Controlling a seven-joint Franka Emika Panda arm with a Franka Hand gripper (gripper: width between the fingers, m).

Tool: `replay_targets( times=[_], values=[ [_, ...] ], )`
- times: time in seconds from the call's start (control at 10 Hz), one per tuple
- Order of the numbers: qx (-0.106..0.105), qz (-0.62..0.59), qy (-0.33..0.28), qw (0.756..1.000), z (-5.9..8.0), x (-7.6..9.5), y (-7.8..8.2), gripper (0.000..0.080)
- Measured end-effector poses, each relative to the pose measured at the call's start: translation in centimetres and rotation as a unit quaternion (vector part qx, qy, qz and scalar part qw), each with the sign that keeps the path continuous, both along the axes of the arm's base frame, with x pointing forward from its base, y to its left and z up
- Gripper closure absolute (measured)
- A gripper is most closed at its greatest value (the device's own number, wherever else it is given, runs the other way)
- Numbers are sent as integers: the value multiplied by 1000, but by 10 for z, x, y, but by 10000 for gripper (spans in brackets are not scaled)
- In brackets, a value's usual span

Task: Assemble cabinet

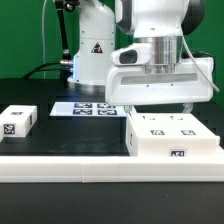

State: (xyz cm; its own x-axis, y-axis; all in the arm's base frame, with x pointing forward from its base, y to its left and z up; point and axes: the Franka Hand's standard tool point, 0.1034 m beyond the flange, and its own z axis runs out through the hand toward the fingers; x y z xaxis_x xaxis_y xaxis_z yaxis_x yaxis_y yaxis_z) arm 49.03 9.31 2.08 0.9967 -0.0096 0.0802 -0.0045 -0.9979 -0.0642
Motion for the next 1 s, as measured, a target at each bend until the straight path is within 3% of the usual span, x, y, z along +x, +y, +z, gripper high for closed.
replay_targets(
  times=[0.5, 1.0],
  values=[
    [-3, -1, -5, 1000, -14, -1, -14, 2],
    [-4, 6, -6, 1000, -15, -1, -14, 2]
  ],
)
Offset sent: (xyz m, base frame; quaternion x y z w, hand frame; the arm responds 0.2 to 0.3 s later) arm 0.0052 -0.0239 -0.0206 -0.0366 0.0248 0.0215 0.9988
